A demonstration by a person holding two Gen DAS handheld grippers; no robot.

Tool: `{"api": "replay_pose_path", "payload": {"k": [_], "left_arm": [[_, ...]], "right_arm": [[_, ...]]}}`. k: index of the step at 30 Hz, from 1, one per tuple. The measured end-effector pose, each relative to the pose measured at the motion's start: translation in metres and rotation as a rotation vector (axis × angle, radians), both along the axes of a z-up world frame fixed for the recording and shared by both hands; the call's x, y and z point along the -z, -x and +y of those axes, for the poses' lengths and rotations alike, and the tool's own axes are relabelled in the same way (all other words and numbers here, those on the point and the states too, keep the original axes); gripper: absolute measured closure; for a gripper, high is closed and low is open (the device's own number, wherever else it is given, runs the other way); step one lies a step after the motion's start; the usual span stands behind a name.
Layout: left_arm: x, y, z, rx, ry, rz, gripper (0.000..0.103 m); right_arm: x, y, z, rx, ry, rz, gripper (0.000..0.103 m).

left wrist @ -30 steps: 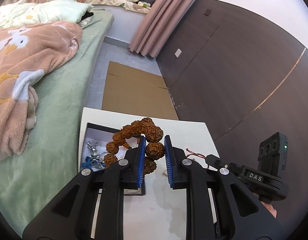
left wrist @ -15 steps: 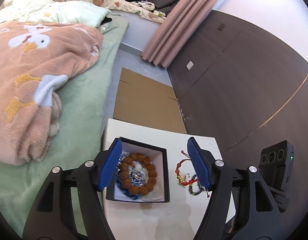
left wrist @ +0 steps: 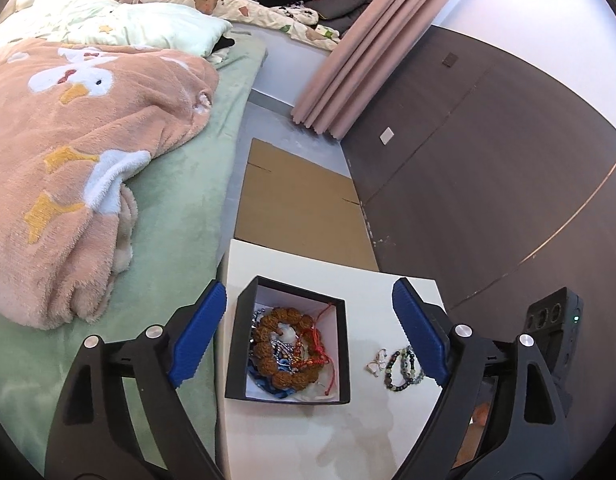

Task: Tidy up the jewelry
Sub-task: 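Drop both bracelets into the black box with left and right grippers, then grasp white butterfly pendant with left gripper while right gripper grasps grey-green stone bracelet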

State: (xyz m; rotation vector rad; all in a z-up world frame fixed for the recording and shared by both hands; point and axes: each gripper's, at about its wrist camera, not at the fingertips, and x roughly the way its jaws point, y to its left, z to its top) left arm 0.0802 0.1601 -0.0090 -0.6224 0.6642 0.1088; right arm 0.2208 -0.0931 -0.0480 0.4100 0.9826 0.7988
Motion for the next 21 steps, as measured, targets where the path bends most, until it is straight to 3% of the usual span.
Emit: {"api": "replay_pose_path", "payload": {"k": [18,21], "left_arm": [[0.010,-0.027,-0.083,0.146,-0.083,0.050,0.019],[0.017,-0.036,-0.103,0.191,-0.104,0.074,0.027]], "right_arm": [[0.012,0.000,-0.095,0.133,0.114,0.075,0.047],[0.015,-0.001,-0.108,0.156,0.142,0.086,0.047]]}}
